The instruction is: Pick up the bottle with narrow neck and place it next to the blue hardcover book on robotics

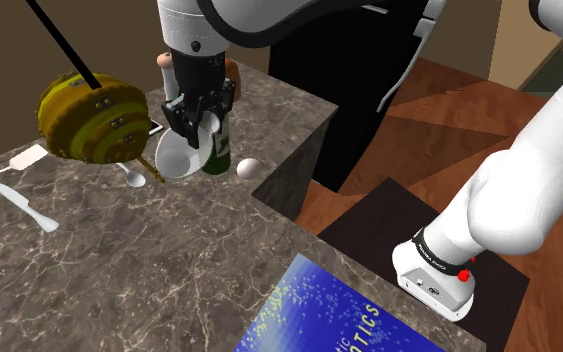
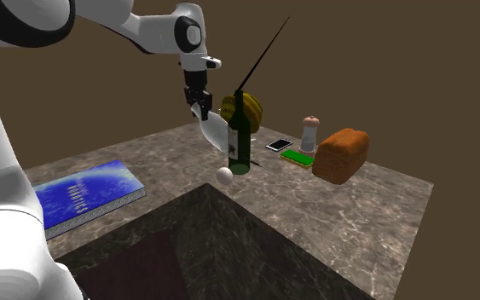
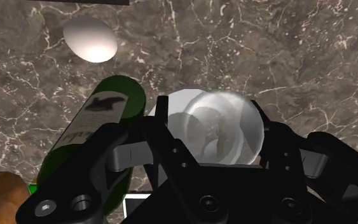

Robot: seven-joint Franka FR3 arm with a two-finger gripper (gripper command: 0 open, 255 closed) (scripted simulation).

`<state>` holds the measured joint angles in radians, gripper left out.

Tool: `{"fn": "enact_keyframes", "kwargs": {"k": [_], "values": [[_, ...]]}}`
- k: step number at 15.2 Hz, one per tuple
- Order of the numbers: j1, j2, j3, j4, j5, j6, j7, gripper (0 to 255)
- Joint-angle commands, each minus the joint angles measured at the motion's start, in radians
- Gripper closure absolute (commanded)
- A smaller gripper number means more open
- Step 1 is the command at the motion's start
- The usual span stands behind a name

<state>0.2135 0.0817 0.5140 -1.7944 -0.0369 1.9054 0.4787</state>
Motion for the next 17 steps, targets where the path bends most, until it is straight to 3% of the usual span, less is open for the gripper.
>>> {"fn": "enact_keyframes", "kwargs": {"k": [1,9,17], "values": [[0.0,-0.002,0.0,0.012,0.002,-0.014,-0.002,255],[0.078,-0.104,0.076,-0.095,0.049,0.007,0.141,255],[0.162,-0.141,0.172,-0.126,0.068,0.009,0.314,255]]}}
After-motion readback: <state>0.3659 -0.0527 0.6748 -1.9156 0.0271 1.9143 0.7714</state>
